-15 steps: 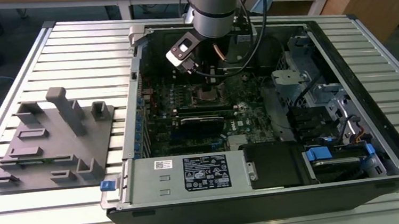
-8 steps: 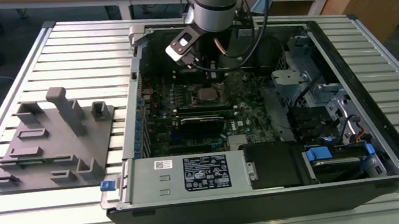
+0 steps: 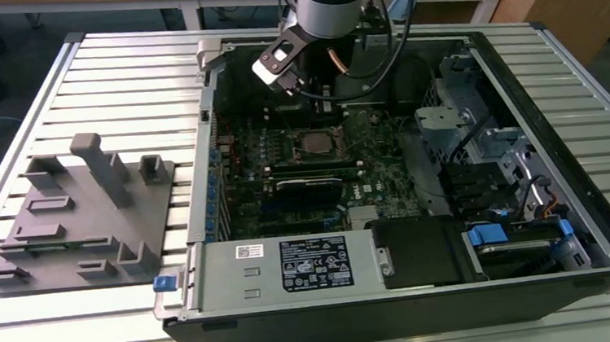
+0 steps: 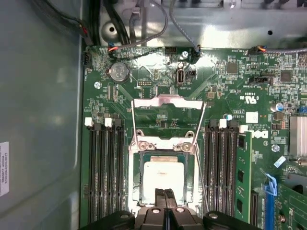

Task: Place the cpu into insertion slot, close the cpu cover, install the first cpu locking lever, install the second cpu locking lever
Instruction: 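Close the cpu cover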

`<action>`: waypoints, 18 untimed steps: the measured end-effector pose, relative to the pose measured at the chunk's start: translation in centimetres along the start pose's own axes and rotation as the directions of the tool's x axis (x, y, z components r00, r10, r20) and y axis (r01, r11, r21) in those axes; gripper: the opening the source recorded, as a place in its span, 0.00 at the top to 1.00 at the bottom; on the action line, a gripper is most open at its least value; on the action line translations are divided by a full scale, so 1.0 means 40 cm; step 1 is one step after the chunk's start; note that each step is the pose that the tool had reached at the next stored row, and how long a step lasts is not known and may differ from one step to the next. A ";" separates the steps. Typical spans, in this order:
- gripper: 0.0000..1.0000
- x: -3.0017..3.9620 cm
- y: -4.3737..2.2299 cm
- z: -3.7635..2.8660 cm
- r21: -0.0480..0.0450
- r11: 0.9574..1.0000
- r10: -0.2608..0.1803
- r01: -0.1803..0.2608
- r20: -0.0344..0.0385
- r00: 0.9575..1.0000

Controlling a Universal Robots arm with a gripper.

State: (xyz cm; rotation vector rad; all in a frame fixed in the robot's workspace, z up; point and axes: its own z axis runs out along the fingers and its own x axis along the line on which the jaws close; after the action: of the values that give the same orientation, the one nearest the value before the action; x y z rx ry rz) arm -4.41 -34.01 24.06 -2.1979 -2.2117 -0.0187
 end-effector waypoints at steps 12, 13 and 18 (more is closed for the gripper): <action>0.90 0.000 0.000 -0.013 0.000 1.000 0.000 0.000 0.000 1.000; 0.90 0.000 0.000 -0.014 0.000 1.000 0.000 0.000 0.000 1.000; 0.90 0.000 0.000 -0.014 0.000 1.000 0.000 0.000 0.000 1.000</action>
State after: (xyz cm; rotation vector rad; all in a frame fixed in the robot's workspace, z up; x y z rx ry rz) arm -4.41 -34.01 24.63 -2.1979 -2.2117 -0.0184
